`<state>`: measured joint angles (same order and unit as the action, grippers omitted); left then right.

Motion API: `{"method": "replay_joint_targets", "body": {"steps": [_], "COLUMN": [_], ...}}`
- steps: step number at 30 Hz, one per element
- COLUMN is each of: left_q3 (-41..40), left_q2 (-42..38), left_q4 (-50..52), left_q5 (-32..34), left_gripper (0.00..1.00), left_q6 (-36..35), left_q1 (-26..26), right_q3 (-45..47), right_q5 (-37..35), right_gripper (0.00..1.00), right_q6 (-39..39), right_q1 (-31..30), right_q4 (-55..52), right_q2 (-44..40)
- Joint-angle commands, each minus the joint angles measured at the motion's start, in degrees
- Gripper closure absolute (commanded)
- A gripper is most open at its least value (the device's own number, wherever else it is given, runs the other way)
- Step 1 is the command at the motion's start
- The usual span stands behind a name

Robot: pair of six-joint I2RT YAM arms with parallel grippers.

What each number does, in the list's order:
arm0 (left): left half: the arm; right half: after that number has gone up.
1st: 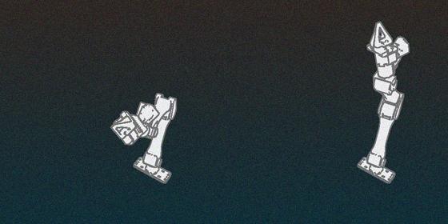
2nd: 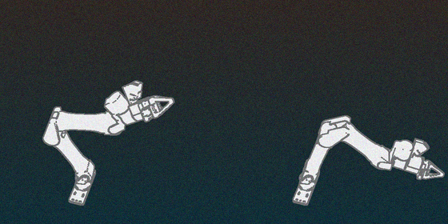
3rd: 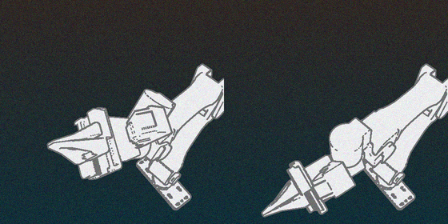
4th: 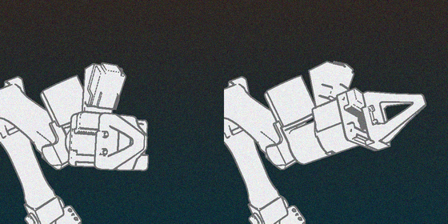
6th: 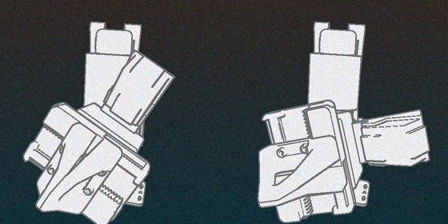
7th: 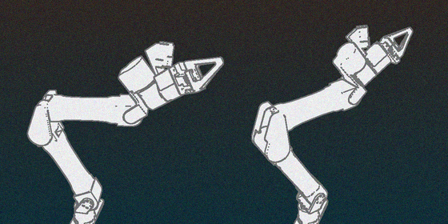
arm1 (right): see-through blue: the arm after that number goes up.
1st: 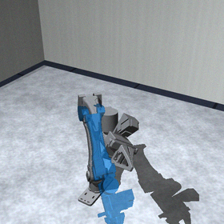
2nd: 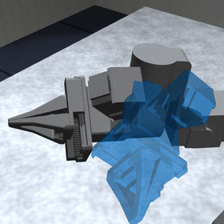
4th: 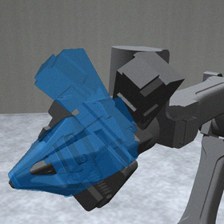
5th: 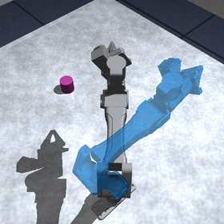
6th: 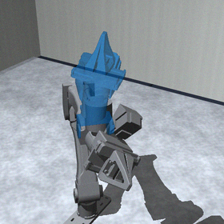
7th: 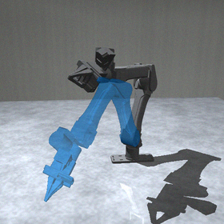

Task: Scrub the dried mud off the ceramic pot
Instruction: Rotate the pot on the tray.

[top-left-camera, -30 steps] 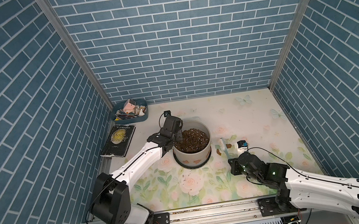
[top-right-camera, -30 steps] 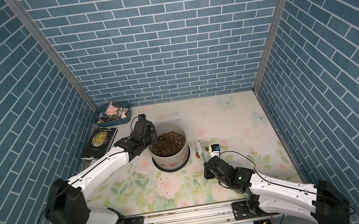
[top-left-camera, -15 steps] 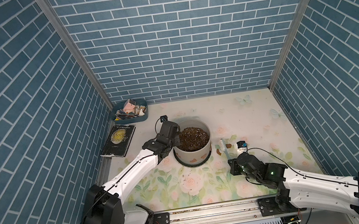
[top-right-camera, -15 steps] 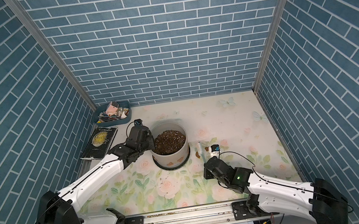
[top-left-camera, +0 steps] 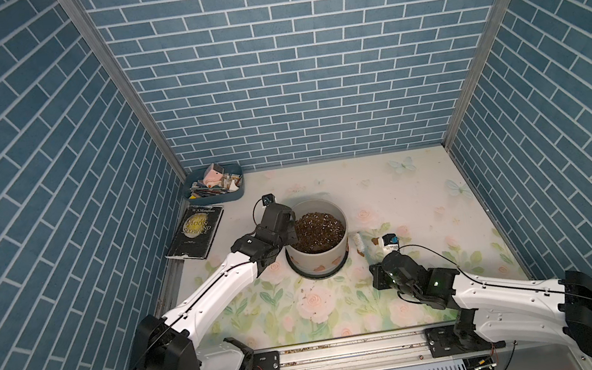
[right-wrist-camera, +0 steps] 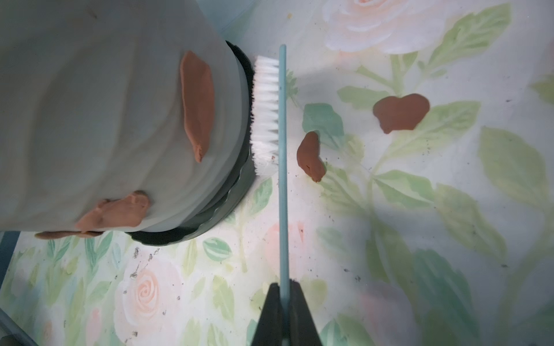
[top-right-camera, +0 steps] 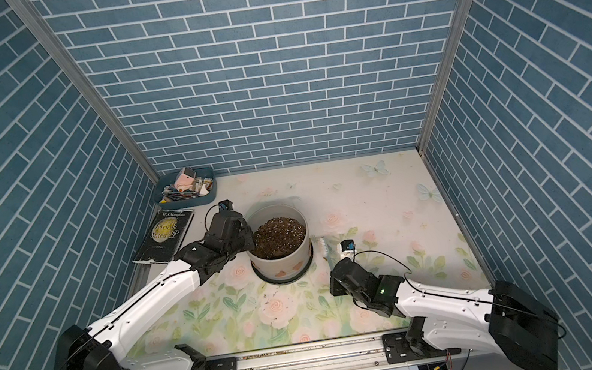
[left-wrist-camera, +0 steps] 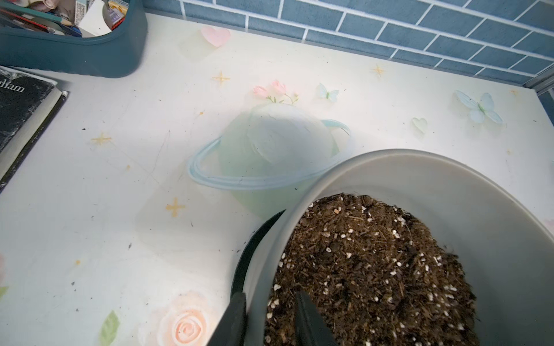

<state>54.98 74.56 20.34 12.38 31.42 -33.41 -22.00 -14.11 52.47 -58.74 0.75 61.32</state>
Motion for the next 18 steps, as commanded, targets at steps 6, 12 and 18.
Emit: {"method": "replay_joint_targets", "body": {"steps": [6, 12, 18], "left_q3": [1.42, -0.15, -0.49], "left_q2": [1.04, 0.94, 0.87], "left_q4": [-1.79, -2.03, -2.25], "left_q5": [-0.24, -0.28, -0.56], "left_gripper": [0.66, 0.78, 0.91], "left_q6": [-0.89, -1.22, -1.19], "left_q1": [-0.33, -0.32, -0.28], "right_q3": [-0.37, -0.43, 0.86], "right_q5": [1.96, 4.71, 5.83], "right_gripper": [1.00, 1.00, 1.00], "right_q6": [0.61, -1.67, -1.63], "right_q1": [1.78, 2.17, 1.25], "right_q4": [7.85, 14.30, 18.30], "right_q2": [5.31, 7.71, 9.30]}}
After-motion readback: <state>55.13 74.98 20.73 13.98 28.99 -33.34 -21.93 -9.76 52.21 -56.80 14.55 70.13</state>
